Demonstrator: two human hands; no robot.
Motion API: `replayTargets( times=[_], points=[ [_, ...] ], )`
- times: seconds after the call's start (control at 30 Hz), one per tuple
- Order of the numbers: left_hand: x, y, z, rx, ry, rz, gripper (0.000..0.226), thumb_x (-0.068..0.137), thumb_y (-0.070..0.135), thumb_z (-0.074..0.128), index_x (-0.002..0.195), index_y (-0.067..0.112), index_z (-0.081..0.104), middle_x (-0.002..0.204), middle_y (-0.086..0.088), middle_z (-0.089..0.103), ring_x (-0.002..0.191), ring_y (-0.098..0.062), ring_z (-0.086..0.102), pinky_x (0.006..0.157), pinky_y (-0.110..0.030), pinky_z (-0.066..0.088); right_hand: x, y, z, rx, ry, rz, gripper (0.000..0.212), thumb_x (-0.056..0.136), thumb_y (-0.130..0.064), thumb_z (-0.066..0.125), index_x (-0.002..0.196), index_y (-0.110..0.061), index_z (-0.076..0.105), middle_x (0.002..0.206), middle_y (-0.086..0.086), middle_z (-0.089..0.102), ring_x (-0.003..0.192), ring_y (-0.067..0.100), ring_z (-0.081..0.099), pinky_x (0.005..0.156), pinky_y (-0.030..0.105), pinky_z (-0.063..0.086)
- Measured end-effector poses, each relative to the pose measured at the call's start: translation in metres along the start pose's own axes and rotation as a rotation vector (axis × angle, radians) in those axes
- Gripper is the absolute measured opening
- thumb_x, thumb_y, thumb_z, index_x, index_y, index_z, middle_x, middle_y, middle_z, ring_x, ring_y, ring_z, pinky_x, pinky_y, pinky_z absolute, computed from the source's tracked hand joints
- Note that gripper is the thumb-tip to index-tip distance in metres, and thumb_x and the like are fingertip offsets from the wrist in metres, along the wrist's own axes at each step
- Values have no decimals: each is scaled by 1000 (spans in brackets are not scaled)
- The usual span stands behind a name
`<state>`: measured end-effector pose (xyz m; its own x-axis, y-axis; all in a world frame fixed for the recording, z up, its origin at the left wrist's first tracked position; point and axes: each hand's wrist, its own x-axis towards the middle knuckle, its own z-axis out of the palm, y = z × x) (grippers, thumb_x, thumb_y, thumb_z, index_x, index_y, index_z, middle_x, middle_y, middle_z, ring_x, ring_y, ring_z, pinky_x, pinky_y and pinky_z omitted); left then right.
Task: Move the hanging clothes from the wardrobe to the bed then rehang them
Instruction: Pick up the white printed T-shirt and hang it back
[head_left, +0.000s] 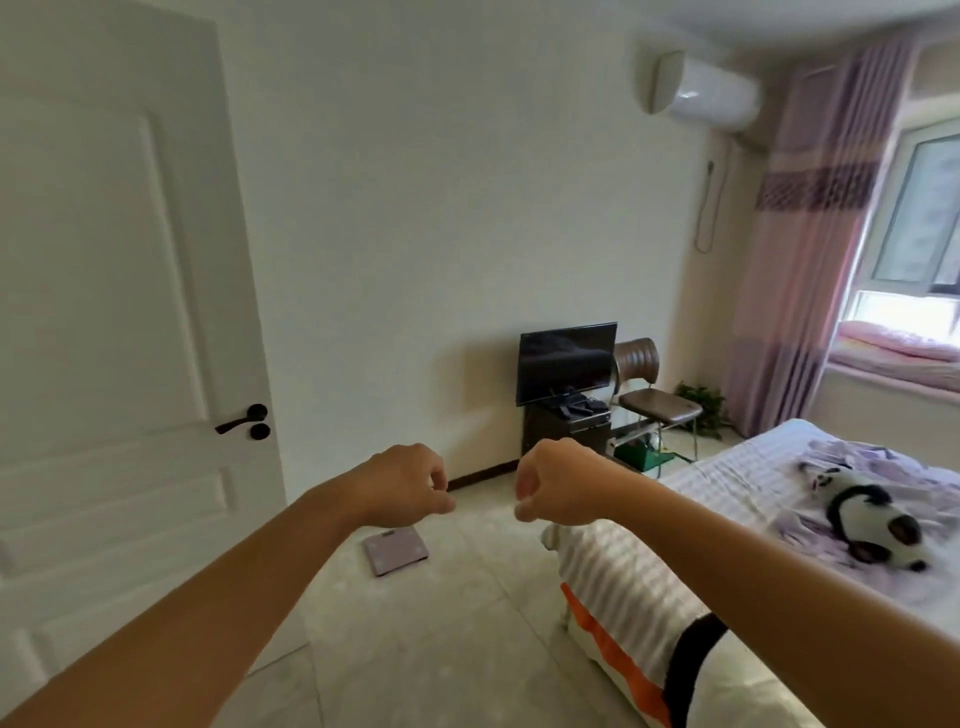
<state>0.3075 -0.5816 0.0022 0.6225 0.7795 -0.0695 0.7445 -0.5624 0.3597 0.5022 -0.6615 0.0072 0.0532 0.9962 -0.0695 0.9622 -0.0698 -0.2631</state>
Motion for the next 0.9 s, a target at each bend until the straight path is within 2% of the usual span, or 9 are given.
replayTargets(
  times=[0.07, 0.13, 0.3, 0.4, 0.47, 0.57, 0.7, 0.8, 0.9],
  points=[
    [24, 12, 7, -5, -44, 58, 25, 91, 38, 63, 110, 21, 64, 99, 7, 60, 90, -9, 59, 79, -24, 48, 4, 22, 2, 27, 10, 72, 26, 87, -32, 71, 106, -15, 71, 98, 0, 70, 90, 14, 65, 88, 31, 55],
    [47, 25, 16, 15, -66, 113, 24, 91, 36, 63, 108, 20, 64, 102, 3, 63, 93, -12, 60, 82, -27, 50, 3, 44, 4, 34, 20, 125, 24, 87, -31, 71, 105, -14, 72, 96, -1, 70, 88, 12, 65, 84, 27, 54],
    [101, 67, 45, 39, -138, 220, 25, 90, 35, 63, 109, 19, 64, 97, 2, 65, 90, -14, 61, 85, -32, 53, -9, 101, 4, 51, 52, 261, 23, 87, -31, 69, 104, -14, 72, 98, -1, 70, 90, 13, 64, 86, 29, 55],
    [132, 103, 66, 60, -203, 298, 28, 90, 40, 62, 111, 21, 62, 99, 4, 63, 89, -12, 60, 86, -34, 53, -20, 142, 3, 63, 77, 340, 19, 87, -30, 69, 101, -17, 71, 95, -4, 69, 85, 11, 63, 77, 23, 52],
    [151, 131, 80, 60, -247, 346, 31, 91, 40, 62, 115, 20, 62, 98, 5, 62, 88, -10, 61, 83, -30, 52, -28, 170, 0, 82, 86, 388, 19, 86, -30, 70, 100, -17, 72, 93, -4, 69, 83, 10, 62, 73, 21, 50],
    [181, 178, 103, 33, -306, 405, 33, 92, 38, 62, 118, 18, 61, 95, 6, 63, 87, -9, 63, 81, -27, 53, -41, 217, -6, 94, 103, 461, 17, 84, -30, 71, 96, -17, 73, 93, -2, 71, 85, 13, 65, 76, 27, 55],
    [223, 245, 135, 70, -314, 472, 35, 91, 38, 63, 120, 18, 62, 117, 1, 61, 97, -12, 57, 89, -29, 50, -59, 290, -17, 81, 126, 518, 16, 84, -31, 71, 90, -17, 73, 85, -3, 70, 84, 15, 66, 67, 28, 54],
    [255, 298, 157, 45, -336, 497, 34, 91, 37, 64, 119, 17, 62, 119, -1, 62, 98, -13, 58, 90, -29, 50, -72, 347, -30, 37, 143, 560, 17, 83, -31, 68, 91, -17, 73, 93, 0, 69, 86, 17, 63, 75, 37, 57],
    [285, 347, 177, 30, -357, 521, 34, 91, 37, 64, 119, 17, 62, 115, 0, 63, 95, -12, 58, 84, -25, 47, -84, 401, -42, 31, 143, 598, 17, 81, -33, 68, 92, -22, 72, 100, 2, 66, 89, 20, 62, 78, 38, 57]
  ],
)
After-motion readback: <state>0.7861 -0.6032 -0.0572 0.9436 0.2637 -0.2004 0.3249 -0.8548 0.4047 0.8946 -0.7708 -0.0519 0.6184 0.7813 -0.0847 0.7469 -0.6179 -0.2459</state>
